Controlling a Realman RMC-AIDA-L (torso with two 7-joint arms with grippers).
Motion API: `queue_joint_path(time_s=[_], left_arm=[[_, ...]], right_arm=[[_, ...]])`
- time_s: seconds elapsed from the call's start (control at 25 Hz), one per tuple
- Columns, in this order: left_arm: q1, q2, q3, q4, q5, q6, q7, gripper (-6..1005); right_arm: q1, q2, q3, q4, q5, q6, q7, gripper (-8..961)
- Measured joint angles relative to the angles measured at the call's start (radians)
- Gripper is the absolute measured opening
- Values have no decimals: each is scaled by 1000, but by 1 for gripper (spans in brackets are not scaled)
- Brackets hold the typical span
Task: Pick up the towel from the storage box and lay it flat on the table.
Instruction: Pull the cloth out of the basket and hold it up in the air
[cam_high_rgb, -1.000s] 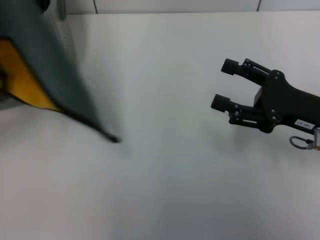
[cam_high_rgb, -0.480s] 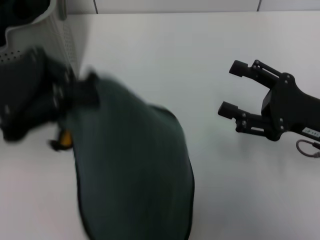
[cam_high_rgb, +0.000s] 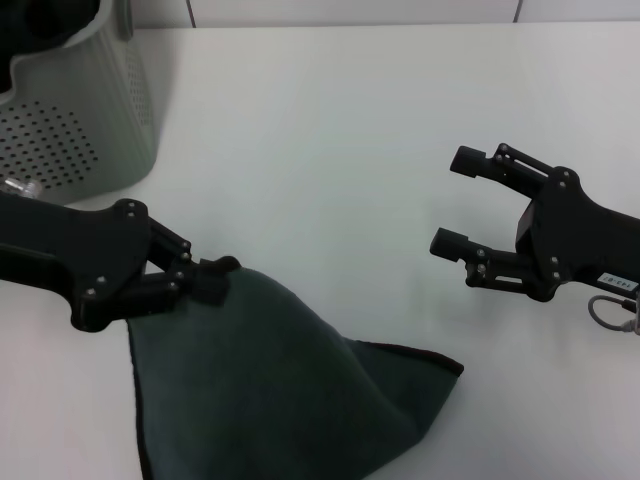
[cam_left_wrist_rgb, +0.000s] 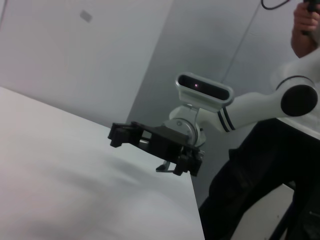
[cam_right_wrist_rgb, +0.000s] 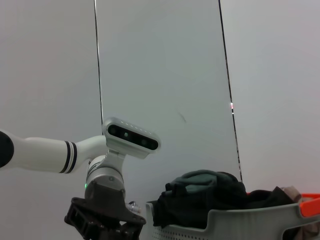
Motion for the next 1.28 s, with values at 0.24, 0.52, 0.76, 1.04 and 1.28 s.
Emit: queue_joint_path(time_s=[0.24,0.52,0.76,1.04,1.28], left_arm=[[-3,-3,66,51,-6,3,8,15],[9,-39,-75,94,-131,2,128,15],[29,-43,-232,5,-409,1,172,15],[33,-59,-241,-32,-486,0,258,16],[31,-41,-238,-48,-425,1,263,16]], right_arm=[[0,-2,0,0,-3,1,17,843],[-3,-5,5,0,-3,7,19,841],[1,9,4,14,-1,10,-24,840],[12,16,-154,115,204,27,-302,839],[32,16,-177,106,255,41,-252,808]])
